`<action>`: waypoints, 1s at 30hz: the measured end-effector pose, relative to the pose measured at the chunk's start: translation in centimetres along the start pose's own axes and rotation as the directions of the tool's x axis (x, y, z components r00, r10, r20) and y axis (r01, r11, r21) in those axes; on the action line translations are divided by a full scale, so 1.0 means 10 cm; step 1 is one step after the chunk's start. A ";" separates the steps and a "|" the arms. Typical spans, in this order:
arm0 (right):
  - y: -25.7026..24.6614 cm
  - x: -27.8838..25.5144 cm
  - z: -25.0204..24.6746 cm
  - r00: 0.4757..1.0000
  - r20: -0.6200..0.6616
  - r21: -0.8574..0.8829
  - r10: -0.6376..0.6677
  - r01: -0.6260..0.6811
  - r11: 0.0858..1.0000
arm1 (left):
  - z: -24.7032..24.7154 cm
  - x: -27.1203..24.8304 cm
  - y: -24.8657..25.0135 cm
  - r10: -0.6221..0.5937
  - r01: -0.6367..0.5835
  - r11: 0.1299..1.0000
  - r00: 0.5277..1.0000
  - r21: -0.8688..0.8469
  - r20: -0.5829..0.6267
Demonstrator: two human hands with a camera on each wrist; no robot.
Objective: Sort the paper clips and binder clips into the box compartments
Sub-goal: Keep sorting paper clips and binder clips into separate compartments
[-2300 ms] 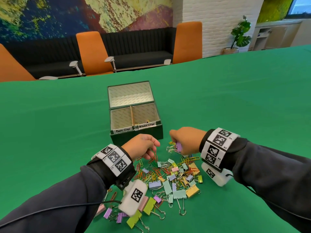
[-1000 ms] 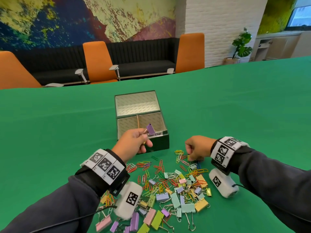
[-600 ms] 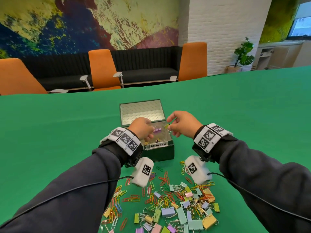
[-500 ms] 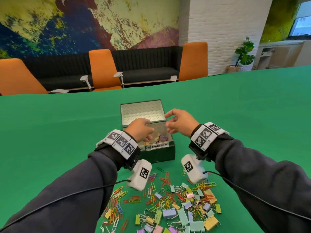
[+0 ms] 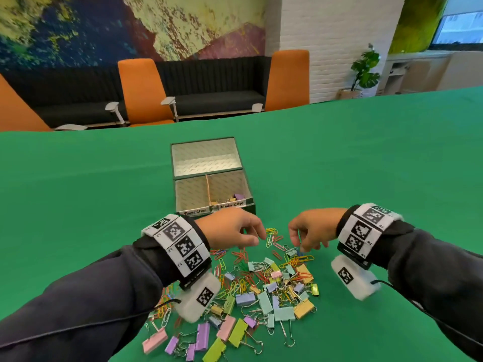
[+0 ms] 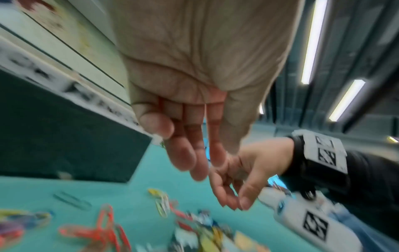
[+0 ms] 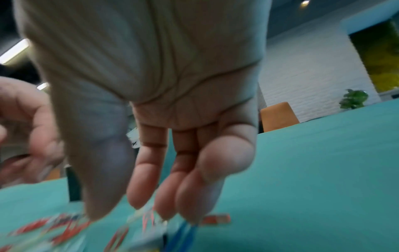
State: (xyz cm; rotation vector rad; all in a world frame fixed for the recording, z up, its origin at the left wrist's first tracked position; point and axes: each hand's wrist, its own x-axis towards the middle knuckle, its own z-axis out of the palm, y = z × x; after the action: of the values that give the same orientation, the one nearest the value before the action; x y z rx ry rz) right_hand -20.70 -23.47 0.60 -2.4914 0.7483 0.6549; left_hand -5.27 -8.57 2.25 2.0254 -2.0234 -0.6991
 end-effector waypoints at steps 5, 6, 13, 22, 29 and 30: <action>-0.04 -0.12 0.24 0.997 -0.082 -0.244 0.014 -0.034 0.969 | 0.36 0.18 0.25 0.018 -0.070 0.968 0.977 0.241 0.212; -0.04 -0.11 0.24 0.992 -0.125 -0.260 -0.006 -0.027 0.965 | 0.40 0.22 0.26 -0.001 -0.056 0.958 0.980 0.281 0.197; -0.22 0.09 0.23 0.986 -0.158 -0.252 -0.059 0.017 0.968 | 0.37 0.35 0.11 -0.099 0.038 0.942 0.980 0.335 0.170; -0.25 0.14 0.24 0.989 -0.132 -0.283 -0.073 0.033 0.959 | 0.43 0.45 0.13 -0.084 0.000 0.933 0.972 0.361 0.218; -0.15 0.13 0.25 0.982 -0.174 -0.214 -0.077 0.039 0.976 | 0.47 0.53 0.11 -0.044 -0.025 0.932 0.982 0.361 0.184; -0.13 0.13 0.24 0.976 -0.199 -0.198 -0.085 0.045 0.979 | 0.47 0.51 0.10 -0.055 -0.008 0.939 0.983 0.343 0.173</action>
State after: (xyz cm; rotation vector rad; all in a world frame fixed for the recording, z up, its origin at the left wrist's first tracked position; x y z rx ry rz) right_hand -19.72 -21.69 -1.61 -2.7816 0.7015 0.4685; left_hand -8.53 -12.77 -2.35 2.2467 -2.3712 -0.5844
